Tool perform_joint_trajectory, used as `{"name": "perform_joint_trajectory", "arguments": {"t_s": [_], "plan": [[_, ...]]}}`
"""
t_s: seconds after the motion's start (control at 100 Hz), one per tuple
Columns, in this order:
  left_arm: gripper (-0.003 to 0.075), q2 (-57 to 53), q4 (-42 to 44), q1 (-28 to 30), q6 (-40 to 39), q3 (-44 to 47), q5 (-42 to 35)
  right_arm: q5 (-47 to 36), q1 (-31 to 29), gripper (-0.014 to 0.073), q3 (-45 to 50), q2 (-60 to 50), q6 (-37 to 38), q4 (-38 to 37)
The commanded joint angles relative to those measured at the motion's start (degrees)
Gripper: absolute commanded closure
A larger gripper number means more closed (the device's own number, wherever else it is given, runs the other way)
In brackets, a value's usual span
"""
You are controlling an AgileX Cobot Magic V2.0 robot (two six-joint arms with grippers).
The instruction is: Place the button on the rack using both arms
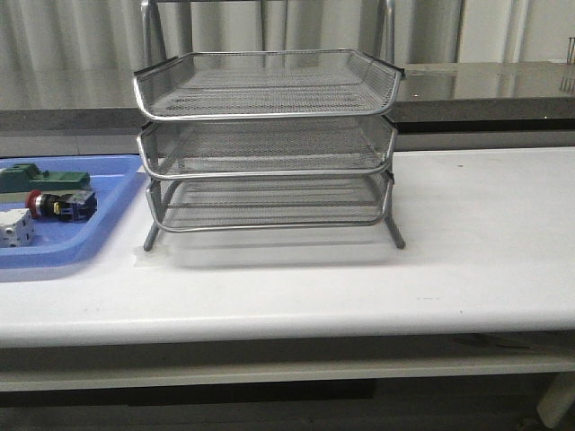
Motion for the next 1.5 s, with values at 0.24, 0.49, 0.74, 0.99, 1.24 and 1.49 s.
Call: {"name": "perform_joint_trajectory", "arguments": {"t_s": [0.24,0.49,0.74,0.99,1.24,1.49], "plan": [[0.0741,-1.84,-0.41,0.04,-0.64,3.16,-4.68,-11.95,0.07,0.0653,-2.81,-1.06,-0.17,0.59],[0.0741,-1.84,-0.41,0.04,-0.64,3.16,-4.68,3.51,0.07,0.0653,-16.6,6.63,-0.17,3.01],[0.0741,-1.84,-0.41,0.04,-0.64,3.16,-4.68,21.36,0.07,0.0653,-33.76,24.71,-0.17,6.78],[0.0741,-1.84,-0.41,0.04,-0.64,3.16,-4.68,23.76,0.07,0.0653,-43.36,42.18,-0.17,17.22],[0.0741,-1.84,-0.41,0.04,-0.64,3.16,-4.68,20.91,0.07,0.0653,-44.23,54.41,-0.17,25.53],[0.0741,-1.84,-0.41,0.04,-0.64,3.16,-4.68,20.39,0.33,0.0626,-44.23,64.4,-2.41,34.62]]}}
